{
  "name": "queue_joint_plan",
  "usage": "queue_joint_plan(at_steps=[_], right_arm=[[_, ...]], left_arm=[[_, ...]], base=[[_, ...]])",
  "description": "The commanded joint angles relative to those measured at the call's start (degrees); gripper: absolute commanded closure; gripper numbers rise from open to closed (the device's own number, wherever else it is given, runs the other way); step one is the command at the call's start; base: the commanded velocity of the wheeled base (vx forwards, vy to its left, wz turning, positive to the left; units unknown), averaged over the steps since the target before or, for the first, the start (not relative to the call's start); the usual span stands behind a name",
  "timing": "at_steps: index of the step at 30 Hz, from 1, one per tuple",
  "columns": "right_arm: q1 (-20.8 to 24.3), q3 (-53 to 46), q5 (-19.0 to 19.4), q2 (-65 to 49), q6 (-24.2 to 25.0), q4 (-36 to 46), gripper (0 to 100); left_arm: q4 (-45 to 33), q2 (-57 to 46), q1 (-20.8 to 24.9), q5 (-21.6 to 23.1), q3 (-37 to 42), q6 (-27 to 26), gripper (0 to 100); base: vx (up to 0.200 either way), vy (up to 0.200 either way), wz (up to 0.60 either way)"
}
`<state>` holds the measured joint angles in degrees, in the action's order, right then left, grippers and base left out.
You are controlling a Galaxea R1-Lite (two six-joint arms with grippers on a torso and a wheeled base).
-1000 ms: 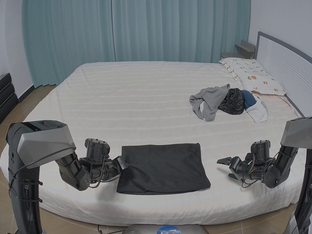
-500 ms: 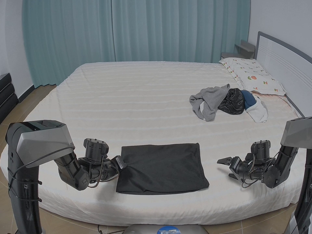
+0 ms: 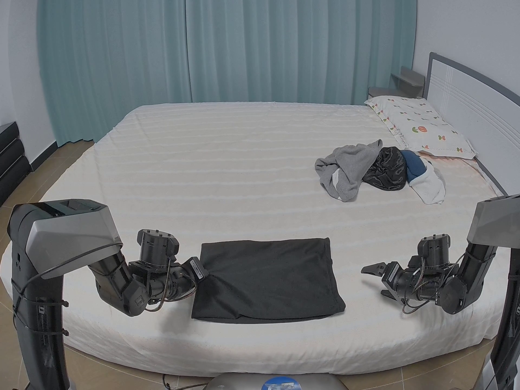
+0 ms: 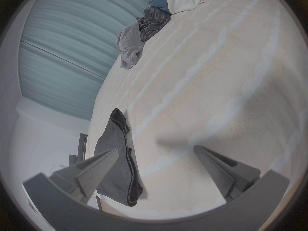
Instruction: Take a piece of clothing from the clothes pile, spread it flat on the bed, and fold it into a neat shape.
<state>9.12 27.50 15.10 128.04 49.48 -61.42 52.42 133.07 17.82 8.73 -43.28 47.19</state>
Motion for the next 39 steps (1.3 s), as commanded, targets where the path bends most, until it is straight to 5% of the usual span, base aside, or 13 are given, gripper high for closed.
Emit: queue_joint_plan(at_steps=[1, 39], right_arm=[[0.02, 0.01, 0.01, 0.11, 0.0, -0.02, 0], [0.02, 0.1, -0.07, 0.11, 0.0, -0.02, 0]], left_arm=[[0.05, -0.18, -0.16, -0.03, 0.12, 0.01, 100], [-0.04, -1.32, -0.24, -0.38, 1.26, 0.01, 100]], base=[[0.0, 0.2, 0.0], [0.0, 0.2, 0.0]])
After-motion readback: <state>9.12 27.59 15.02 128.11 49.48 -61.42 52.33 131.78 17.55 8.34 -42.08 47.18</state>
